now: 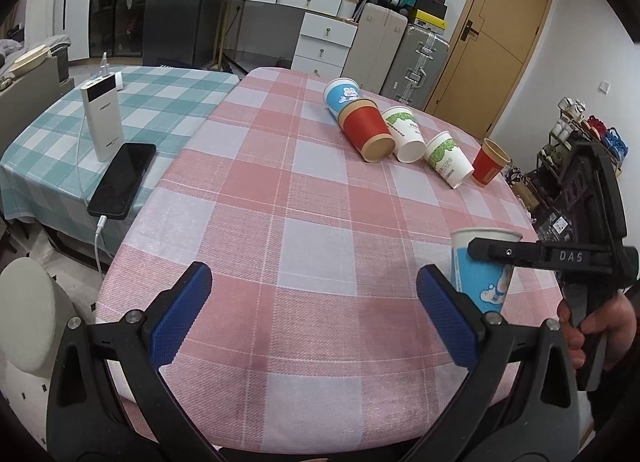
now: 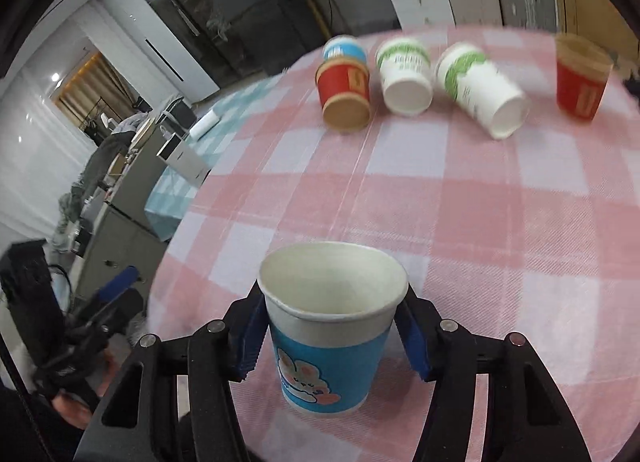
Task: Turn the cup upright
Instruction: 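Rotate the held blue cup rim-up with the right tool, then lower the blue cup upright onto the table and open the right tool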
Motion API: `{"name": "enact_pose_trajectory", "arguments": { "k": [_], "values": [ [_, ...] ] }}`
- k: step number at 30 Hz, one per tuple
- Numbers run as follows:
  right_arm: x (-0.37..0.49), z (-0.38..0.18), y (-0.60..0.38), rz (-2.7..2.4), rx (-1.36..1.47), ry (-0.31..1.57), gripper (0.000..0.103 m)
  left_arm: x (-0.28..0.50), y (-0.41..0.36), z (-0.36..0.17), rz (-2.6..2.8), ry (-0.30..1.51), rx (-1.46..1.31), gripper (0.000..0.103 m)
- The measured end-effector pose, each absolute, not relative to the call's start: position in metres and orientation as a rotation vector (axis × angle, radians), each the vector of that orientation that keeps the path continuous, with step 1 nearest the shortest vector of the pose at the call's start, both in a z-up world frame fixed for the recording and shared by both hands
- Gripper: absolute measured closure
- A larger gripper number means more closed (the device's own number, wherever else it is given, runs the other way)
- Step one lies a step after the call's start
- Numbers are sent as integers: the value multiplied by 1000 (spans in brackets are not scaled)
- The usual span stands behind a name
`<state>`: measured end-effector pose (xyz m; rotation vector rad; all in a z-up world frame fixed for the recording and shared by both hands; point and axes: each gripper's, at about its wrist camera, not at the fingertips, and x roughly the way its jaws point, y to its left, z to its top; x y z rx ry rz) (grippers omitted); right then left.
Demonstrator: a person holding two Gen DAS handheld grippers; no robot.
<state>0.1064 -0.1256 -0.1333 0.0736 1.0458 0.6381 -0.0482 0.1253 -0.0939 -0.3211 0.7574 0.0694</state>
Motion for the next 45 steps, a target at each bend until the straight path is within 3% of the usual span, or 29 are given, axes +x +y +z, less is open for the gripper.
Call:
{"name": "enact_pose_trajectory", "arguments": {
  "k": [5,10,32,33,36,41,45],
  "values": [
    [103,-125,-130,563,-46,833,44,-37,108,-95,66,782,-294,1],
    [110,-126,-122,490,-77,736,44,-24,96,-100,64,812,-290,1],
    [65,-151,-118,485,-145,737,38,-17,88,-104,104,847,-273,1],
    [66,-154,-117,481,-149,760,36,-17,87,-103,104,846,-274,1],
    [69,-163,-116,476,-148,844,13,-19,84,-99,105,834,-267,1],
    [48,-151,-134,507,-109,812,5,-19,80,-95,91,819,-250,1],
    [31,-129,-164,498,-49,743,5,-19,75,-85,82,791,-243,1]
  ]
}}
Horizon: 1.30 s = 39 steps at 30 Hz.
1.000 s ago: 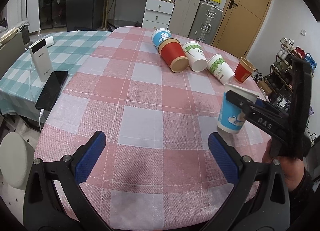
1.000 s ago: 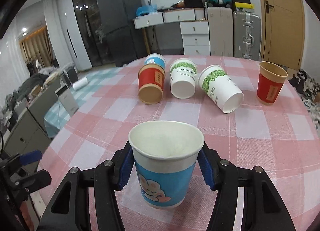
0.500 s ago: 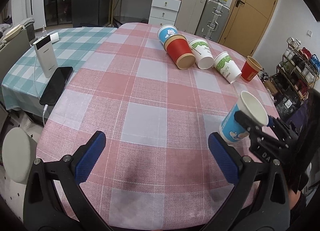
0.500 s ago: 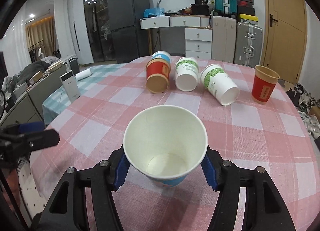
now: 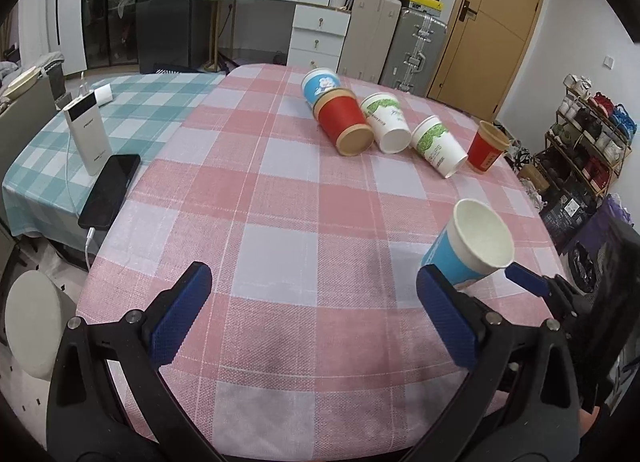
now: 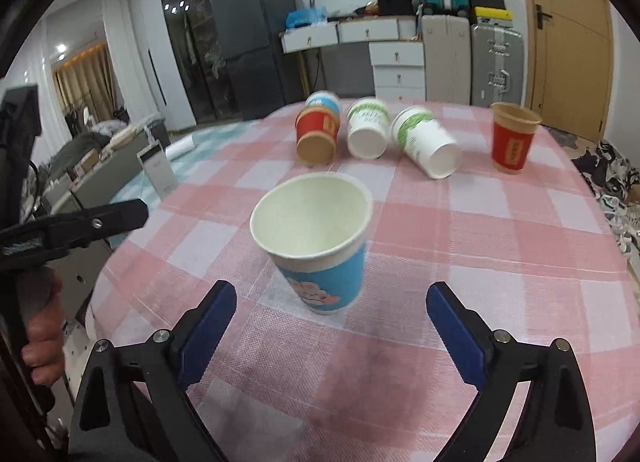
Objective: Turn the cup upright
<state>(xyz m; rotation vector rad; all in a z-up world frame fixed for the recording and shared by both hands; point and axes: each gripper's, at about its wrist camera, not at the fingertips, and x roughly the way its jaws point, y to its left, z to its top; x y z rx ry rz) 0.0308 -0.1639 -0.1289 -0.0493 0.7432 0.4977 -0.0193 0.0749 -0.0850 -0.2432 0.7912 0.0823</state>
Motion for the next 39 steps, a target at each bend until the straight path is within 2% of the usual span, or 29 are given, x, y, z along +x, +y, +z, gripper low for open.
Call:
{"name": "enact_pose_trajectory", "arguments": {
  "k": [4,15,39],
  "values": [
    [16,-98,-189,480,7,656,1,-17,62,-71,55,765,-226,1],
    [-19,-33,-203,549,-1,506,0,-18,12,-36,-10,706,-150,1],
    [-36,-32,-212,554,44,493,0,-36,-4,-19,-21,667,-143,1]
  ]
}}
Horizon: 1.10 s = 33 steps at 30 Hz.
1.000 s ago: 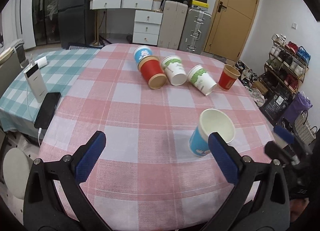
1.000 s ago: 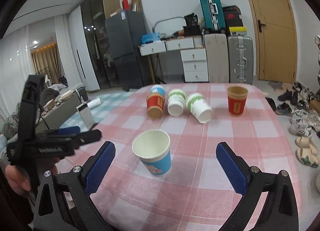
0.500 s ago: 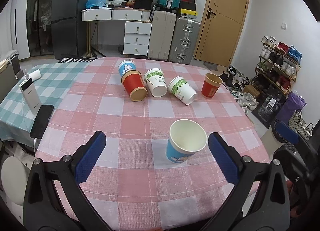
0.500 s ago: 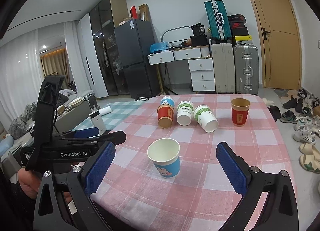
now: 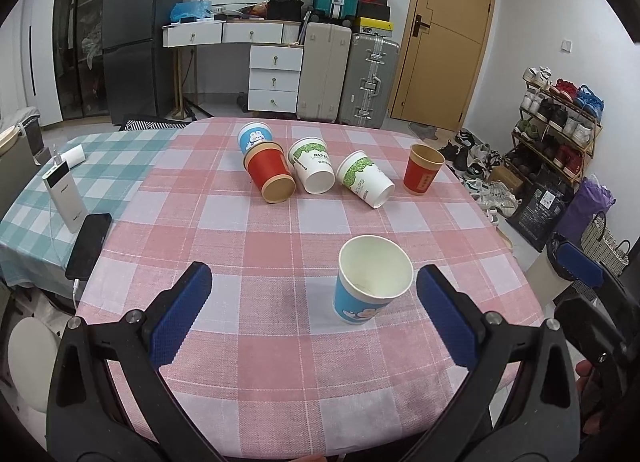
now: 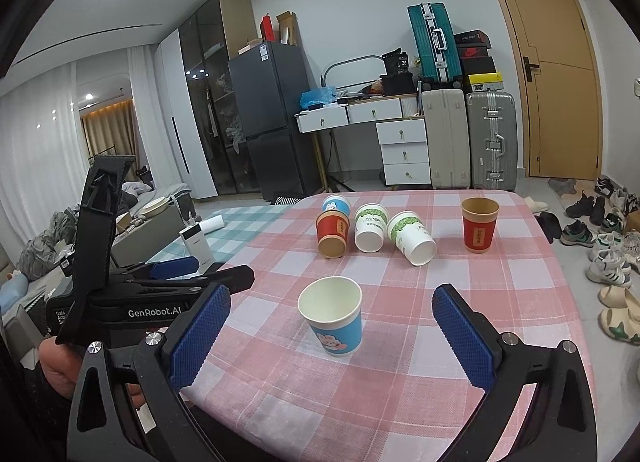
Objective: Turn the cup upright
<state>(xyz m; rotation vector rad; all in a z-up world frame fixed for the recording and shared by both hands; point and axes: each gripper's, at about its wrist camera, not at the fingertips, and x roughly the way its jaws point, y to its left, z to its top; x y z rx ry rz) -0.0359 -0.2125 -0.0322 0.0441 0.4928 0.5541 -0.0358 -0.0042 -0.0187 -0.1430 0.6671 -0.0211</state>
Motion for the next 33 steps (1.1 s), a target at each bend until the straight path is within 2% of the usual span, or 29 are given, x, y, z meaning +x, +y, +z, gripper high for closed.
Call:
{"name": "enact_pose_trajectory", "arguments": {
  "k": [33],
  "values": [
    [-34,-36,-215,546,59,493,0,-33,-4,-19,-45,672,-143,1]
  ]
}}
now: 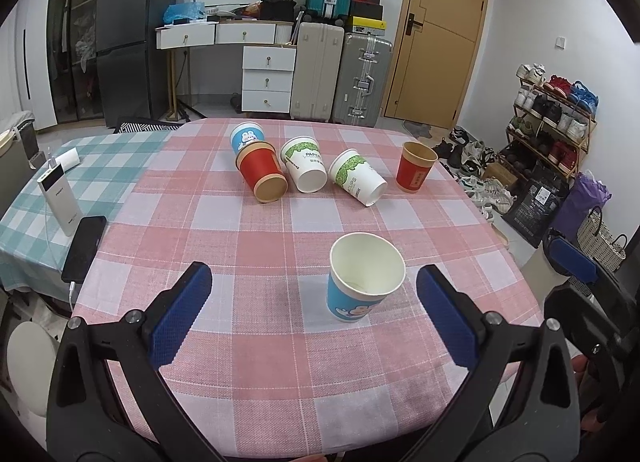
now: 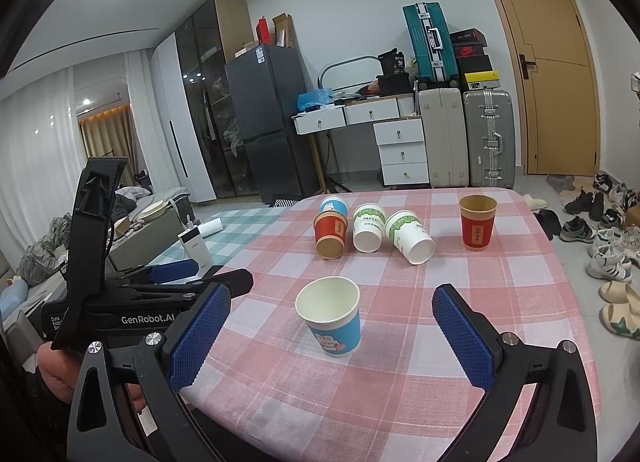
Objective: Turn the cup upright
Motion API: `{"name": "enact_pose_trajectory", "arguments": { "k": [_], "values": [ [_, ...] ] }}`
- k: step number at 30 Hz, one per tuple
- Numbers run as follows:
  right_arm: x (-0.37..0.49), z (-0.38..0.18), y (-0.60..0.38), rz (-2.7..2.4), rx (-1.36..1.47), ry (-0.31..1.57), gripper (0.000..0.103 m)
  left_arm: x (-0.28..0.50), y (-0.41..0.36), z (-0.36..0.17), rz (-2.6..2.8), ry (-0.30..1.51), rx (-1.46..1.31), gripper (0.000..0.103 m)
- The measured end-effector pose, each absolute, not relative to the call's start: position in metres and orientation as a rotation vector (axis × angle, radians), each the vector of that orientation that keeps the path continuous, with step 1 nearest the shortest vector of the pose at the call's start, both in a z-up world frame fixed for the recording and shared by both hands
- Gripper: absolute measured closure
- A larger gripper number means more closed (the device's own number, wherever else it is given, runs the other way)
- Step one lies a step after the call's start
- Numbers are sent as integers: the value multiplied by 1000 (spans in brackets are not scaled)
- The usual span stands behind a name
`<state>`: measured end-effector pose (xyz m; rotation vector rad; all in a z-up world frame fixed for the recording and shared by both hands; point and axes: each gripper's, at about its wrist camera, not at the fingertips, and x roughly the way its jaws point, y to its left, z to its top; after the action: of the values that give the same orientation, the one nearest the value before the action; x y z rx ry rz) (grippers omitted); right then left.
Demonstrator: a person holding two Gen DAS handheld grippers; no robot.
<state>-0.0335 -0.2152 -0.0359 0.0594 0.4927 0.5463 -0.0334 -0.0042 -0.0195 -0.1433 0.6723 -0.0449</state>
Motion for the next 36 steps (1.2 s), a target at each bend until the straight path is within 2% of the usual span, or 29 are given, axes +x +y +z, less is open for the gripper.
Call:
{"name": "enact_pose_trajectory", "arguments": {
  "k": [36],
  "values": [
    [-35,-36,-224,541,81,494,0,-34,-7,-13,-27,657,-131,1]
  ]
}}
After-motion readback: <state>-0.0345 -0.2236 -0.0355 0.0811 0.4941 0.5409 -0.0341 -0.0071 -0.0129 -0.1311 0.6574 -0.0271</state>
